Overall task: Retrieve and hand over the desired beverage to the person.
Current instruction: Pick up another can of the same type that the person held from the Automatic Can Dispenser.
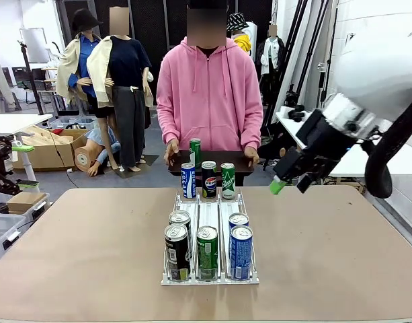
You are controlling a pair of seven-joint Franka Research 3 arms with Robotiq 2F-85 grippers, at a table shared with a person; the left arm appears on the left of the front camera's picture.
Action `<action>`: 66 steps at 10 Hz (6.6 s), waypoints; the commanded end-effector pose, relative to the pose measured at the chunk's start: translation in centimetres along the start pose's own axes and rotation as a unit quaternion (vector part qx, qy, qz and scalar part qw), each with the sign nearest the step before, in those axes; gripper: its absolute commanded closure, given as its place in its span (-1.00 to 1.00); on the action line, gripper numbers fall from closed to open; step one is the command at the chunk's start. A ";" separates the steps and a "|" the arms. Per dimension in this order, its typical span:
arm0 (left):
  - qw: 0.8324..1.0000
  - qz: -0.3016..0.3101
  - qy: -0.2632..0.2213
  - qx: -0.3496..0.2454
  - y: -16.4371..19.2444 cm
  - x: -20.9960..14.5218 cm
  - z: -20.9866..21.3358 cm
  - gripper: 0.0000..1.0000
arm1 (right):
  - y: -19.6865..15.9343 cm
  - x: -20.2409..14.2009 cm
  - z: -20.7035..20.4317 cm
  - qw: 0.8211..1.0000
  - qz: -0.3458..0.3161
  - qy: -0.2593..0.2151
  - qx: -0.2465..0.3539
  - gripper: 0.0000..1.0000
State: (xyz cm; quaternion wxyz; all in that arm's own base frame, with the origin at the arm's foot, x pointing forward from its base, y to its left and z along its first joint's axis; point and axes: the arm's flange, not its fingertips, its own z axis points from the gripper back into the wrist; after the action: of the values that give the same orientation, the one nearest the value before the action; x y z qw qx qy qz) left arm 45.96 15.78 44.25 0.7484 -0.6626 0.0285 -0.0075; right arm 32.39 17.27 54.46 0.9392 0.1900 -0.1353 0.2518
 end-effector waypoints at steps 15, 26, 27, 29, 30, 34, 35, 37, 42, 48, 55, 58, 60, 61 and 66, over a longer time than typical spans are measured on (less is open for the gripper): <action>1.000 0.002 -0.007 0.000 -0.1 0.0 0.1 -1.00 | 7.3 4.7 -15.1 0.980 -0.056 0.079 -0.171 -1.00; 1.000 0.002 -0.007 0.000 -0.1 0.0 0.1 -1.00 | 5.5 4.2 -19.1 0.980 -0.088 0.105 -0.147 -1.00; 1.000 0.002 -0.007 0.000 -0.1 0.0 0.1 -1.00 | 5.5 4.2 -19.2 0.979 -0.087 0.109 -0.147 -1.00; 1.000 0.002 -0.007 0.000 -0.1 0.0 0.1 -1.00 | 5.6 4.4 -19.3 0.980 -0.083 0.109 -0.145 -0.92; 1.000 0.002 -0.007 0.000 -0.1 0.0 0.1 -1.00 | 5.6 4.4 -19.3 0.980 -0.081 0.110 -0.142 -0.77; 1.000 0.002 -0.007 0.000 -0.1 0.0 0.1 -1.00 | 5.7 4.7 -19.4 0.980 -0.075 0.114 -0.142 -0.02; 1.000 0.002 -0.007 0.000 -0.1 0.0 0.1 -1.00 | 5.7 4.7 -19.4 0.980 -0.075 0.116 -0.143 0.18; 1.000 0.002 -0.007 0.000 -0.1 0.0 0.1 -1.00 | 5.6 4.9 -19.4 0.980 -0.076 0.119 -0.142 0.61; 1.000 0.002 -0.007 0.000 -0.1 0.0 0.1 -1.00 | 5.2 4.4 -19.0 0.979 -0.076 0.116 -0.147 1.00; 1.000 0.002 -0.007 0.000 -0.1 0.0 0.1 -1.00 | 4.9 4.9 -17.9 0.979 -0.081 0.114 -0.151 1.00; 1.000 0.002 -0.007 0.000 -0.1 0.0 0.1 -1.00 | 4.8 7.5 -8.2 0.967 -0.079 0.148 -0.191 1.00; 1.000 0.002 -0.007 0.000 -0.1 0.0 0.1 -1.00 | 4.4 7.7 -3.3 0.971 -0.072 0.129 -0.190 1.00; 1.000 0.002 -0.007 0.000 -0.1 0.0 0.1 -1.00 | 3.2 7.3 -0.4 0.972 -0.075 0.109 -0.192 1.00; 1.000 0.002 -0.007 0.000 -0.1 0.0 0.1 -1.00 | 2.3 7.2 0.8 0.973 -0.076 0.108 -0.190 1.00; 1.000 0.002 -0.007 0.000 -0.1 0.0 0.1 -1.00 | -4.0 6.7 5.8 0.973 -0.057 0.123 -0.186 1.00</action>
State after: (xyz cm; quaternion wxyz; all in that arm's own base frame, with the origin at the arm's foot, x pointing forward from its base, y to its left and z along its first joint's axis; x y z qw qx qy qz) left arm 45.94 15.83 44.22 0.7484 -0.6626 0.0283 -0.0068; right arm 38.91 15.75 59.47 0.9829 -0.0027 -0.0474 0.1782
